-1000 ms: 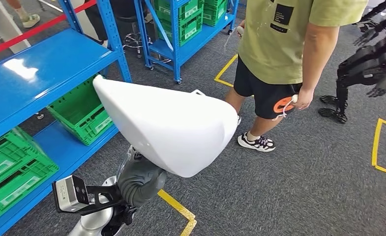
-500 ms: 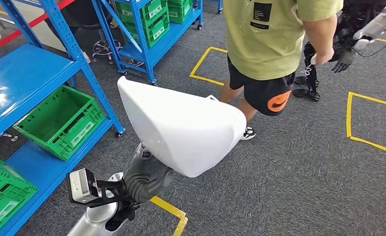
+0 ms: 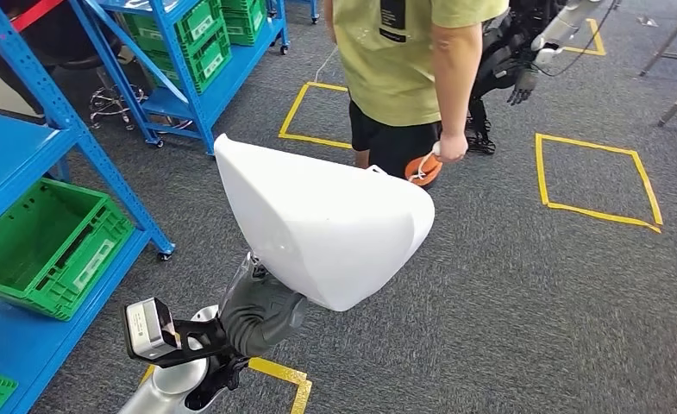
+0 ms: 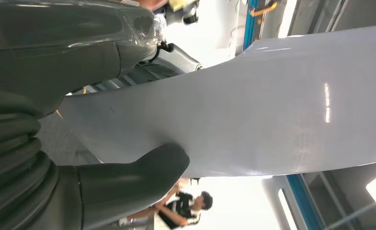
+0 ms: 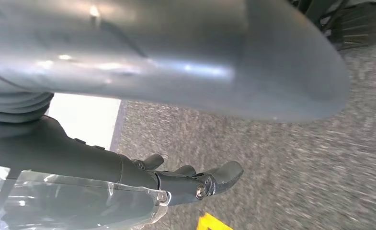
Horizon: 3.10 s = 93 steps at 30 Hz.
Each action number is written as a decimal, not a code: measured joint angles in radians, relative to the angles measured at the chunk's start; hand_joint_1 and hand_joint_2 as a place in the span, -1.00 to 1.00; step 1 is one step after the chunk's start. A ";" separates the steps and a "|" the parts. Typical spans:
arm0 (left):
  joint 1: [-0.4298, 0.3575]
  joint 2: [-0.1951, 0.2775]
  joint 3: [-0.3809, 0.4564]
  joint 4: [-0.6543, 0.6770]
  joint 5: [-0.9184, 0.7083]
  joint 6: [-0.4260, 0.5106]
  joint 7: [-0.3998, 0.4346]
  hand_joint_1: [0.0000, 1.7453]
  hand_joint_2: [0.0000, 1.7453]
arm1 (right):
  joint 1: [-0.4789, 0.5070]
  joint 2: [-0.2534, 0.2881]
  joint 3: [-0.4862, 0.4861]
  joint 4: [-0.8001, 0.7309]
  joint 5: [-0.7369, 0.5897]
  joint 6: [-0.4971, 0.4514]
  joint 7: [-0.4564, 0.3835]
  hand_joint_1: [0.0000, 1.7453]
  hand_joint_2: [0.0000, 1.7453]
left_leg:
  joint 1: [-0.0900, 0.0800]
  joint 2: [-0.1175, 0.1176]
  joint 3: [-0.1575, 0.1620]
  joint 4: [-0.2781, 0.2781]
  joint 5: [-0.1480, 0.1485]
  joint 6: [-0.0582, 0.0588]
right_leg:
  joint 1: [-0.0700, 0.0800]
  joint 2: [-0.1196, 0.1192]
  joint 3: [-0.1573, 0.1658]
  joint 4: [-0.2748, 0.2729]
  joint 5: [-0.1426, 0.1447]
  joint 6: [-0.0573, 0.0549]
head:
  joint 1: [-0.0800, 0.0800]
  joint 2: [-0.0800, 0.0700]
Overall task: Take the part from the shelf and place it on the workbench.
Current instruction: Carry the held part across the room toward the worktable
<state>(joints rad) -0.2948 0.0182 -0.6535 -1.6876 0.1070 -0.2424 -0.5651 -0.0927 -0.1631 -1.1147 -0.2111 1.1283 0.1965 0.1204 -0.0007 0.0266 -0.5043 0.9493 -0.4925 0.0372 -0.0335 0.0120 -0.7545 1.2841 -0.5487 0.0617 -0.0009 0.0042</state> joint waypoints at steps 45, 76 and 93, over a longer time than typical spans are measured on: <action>0.067 0.043 -0.050 0.009 -0.061 -0.037 0.049 1.00 1.00 | 0.013 0.116 -0.078 0.012 -0.116 0.018 0.003 -1.00 -1.00 | -0.009 -0.024 -0.143 0.314 -0.173 -0.041 | 0.018 0.013 0.159 -0.275 0.101 -0.069 | -0.008 0.000; 0.033 0.019 -0.073 0.080 -0.078 -0.079 0.054 1.00 1.00 | 0.028 0.128 -0.131 0.012 -0.151 -0.006 0.001 -1.00 -1.00 | -0.003 -0.024 -0.152 0.326 -0.171 -0.045 | 0.014 0.014 0.162 -0.274 0.101 -0.064 | -0.008 0.000; 0.008 -0.014 -0.078 0.118 -0.081 -0.096 0.051 1.00 1.00 | 0.031 0.128 -0.136 0.012 -0.141 0.009 0.002 -1.00 -1.00 | 0.000 0.031 -0.021 0.032 -0.020 0.000 | 0.013 -0.004 0.019 0.008 -0.003 -0.011 | 0.005 0.000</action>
<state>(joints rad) -0.2872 0.0042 -0.7318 -1.5699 0.0256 -0.3382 -0.5142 -0.0613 -0.0354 -1.2508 -0.1991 0.9871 0.2051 0.1221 -0.0007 0.0573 -0.5258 0.9815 -0.5125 0.0372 -0.0203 0.0085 -0.7356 1.2919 -0.5519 0.0505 0.0038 0.0042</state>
